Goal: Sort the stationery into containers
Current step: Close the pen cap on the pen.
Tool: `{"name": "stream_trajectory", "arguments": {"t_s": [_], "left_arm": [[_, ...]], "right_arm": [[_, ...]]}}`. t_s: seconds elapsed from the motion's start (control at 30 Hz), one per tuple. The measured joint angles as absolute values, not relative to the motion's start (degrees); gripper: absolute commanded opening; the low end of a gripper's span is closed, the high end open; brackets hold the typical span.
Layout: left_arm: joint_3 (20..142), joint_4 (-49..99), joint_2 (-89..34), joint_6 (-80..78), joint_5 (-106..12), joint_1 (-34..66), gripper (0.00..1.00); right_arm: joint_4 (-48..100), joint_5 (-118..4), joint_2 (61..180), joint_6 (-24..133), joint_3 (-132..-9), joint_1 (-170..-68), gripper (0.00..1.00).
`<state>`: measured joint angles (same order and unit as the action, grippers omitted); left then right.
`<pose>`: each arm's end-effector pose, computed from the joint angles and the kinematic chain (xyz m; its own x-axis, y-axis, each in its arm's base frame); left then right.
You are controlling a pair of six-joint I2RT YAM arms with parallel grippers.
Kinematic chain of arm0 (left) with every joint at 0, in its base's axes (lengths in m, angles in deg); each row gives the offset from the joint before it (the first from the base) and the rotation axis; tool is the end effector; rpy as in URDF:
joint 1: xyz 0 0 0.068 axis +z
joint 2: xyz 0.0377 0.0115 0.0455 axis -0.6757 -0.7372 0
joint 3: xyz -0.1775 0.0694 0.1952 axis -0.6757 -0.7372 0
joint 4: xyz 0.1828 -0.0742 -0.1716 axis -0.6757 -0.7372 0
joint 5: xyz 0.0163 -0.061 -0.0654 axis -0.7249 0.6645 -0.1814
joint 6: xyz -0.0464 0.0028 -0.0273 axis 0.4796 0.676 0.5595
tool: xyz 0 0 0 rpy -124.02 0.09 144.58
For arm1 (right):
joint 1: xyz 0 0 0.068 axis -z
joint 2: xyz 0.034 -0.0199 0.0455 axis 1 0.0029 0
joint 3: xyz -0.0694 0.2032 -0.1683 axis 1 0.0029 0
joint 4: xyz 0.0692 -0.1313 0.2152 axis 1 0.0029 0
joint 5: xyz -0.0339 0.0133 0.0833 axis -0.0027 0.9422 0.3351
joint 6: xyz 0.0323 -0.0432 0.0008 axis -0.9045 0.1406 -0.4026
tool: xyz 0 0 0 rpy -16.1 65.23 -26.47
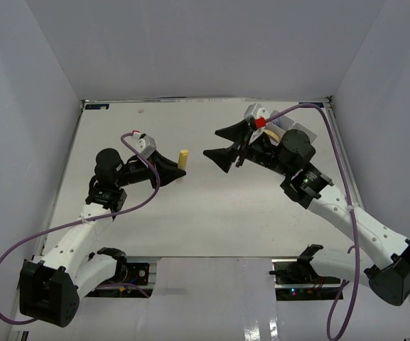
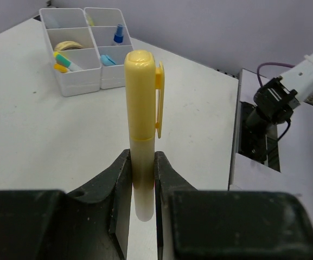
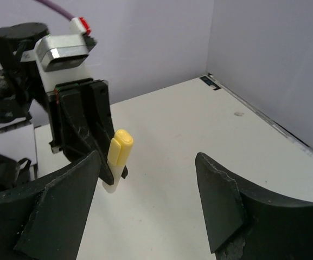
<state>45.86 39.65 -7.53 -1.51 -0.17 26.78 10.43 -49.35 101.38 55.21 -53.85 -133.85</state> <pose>0.1992 -0.0864 0.3078 -0.2065 -0.0553 -0.9769 0.9221 0.3230 -0.2132 0.1721 0.1795 0.4178 0.0645 0.2030 -0.9771 -0.8675 0.4953 0.0456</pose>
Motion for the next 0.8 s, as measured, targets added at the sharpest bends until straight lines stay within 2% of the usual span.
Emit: {"name": "stream_trajectory", "arguments": {"t_s": [0.17, 0.33, 0.8], "left_arm": [[45.86, 42.74, -8.52, 1.51, 4.68, 26.78, 0.0], [45.86, 44.72, -8.54, 3.1, 6.06, 26.78, 0.0], [45.86, 45.64, -9.5, 4.13, 5.97, 26.78, 0.0]], "right_arm": [[10.62, -34.79, 107.19, 57.99, -56.36, -132.23, 0.77], [10.38, -26.53, 114.49, 58.43, -58.9, -132.27, 0.75], [6.54, -19.43, 120.85, 56.61, -66.33, -133.47, 0.71]]}}
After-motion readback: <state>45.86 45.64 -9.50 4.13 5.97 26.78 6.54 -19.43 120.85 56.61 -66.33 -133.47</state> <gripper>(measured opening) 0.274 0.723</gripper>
